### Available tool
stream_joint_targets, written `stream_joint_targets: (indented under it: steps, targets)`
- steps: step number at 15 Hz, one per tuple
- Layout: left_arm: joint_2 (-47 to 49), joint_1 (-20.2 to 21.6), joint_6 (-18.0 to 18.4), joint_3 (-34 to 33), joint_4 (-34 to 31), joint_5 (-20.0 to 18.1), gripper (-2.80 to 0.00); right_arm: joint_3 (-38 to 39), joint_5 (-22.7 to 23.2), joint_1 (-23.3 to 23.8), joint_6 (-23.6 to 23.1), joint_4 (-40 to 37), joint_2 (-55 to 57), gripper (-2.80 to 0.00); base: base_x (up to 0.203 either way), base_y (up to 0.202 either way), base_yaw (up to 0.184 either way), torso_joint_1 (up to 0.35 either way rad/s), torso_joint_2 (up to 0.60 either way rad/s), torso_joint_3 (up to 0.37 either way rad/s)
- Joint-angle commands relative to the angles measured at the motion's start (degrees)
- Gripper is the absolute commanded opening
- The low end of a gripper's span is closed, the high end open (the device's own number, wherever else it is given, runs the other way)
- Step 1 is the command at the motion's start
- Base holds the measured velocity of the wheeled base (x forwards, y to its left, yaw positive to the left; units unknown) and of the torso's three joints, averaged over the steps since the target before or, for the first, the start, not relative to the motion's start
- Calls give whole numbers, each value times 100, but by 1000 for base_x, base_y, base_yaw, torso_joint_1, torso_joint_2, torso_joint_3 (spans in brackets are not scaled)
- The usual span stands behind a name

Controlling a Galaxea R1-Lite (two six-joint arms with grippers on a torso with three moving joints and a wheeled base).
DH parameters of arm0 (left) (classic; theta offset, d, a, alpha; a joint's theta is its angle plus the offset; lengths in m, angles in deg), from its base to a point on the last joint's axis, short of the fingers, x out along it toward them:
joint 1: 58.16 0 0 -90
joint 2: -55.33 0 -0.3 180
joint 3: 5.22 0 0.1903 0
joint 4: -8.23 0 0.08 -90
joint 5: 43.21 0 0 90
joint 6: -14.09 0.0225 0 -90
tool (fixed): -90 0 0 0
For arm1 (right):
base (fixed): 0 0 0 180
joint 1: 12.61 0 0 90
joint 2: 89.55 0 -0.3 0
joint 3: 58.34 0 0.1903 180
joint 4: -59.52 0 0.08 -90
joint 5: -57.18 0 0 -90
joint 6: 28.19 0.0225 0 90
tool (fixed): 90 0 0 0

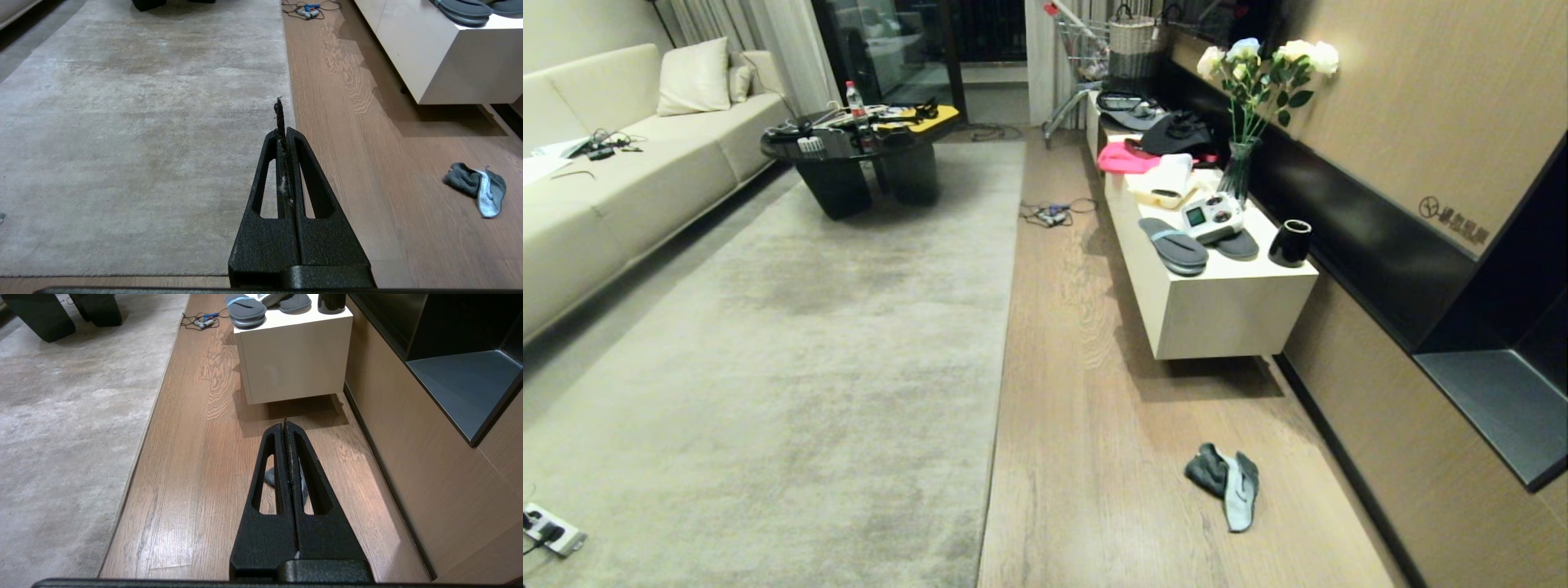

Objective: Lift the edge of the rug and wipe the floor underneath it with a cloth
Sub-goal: Pick up the rag

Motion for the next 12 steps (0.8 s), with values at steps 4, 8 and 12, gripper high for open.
stream_joint_targets:
  steps: [4,8,12]
  targets:
    - [9,1,-5,0,5,2,-280,0,-1,-2,7,5,9,-280,0,0,0,0,0,0]
    - [9,1,-5,0,-1,2,-280,0,-1,-2,7,5,2,-280,0,0,0,9,68,66]
    - [9,1,-5,0,-4,2,-280,0,-1,-2,0,5,0,-280,0,0,0,5,20,22]
